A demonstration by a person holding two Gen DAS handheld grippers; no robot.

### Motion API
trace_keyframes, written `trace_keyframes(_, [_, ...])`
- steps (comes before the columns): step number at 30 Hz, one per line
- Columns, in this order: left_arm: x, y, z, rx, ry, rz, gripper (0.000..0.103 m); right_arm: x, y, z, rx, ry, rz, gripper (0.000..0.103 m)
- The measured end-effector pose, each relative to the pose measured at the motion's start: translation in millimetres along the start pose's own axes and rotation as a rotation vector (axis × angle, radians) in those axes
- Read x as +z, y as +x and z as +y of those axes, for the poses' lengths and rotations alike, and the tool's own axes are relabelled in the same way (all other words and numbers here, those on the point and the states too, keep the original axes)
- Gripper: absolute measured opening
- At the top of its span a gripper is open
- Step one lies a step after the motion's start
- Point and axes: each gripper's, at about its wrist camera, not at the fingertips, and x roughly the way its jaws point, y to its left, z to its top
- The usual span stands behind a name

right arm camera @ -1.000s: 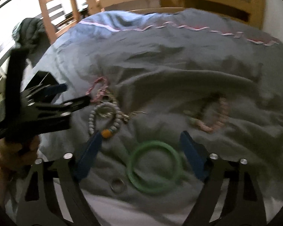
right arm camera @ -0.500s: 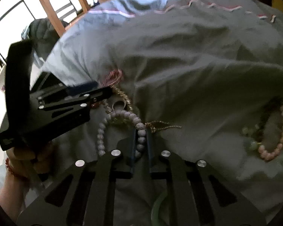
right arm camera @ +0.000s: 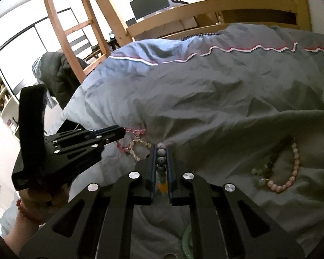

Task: Organize jewelry
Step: 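Carry the pink bracelet in the left tool while the right tool carries the white bracelet over the black box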

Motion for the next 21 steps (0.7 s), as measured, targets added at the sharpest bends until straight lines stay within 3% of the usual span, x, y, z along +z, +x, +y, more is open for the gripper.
trace_keyframes(9, [0, -10, -7, 0.002, 0.022, -0.006, 0.008, 2, -10, -4, 0.008, 0.017, -0.026, 0.009])
trace_keyframes(21, [12, -36, -20, 0.019, 0.025, -0.013, 0.008, 7, -26, 3, -0.115, -0.025, 0.011, 0.009])
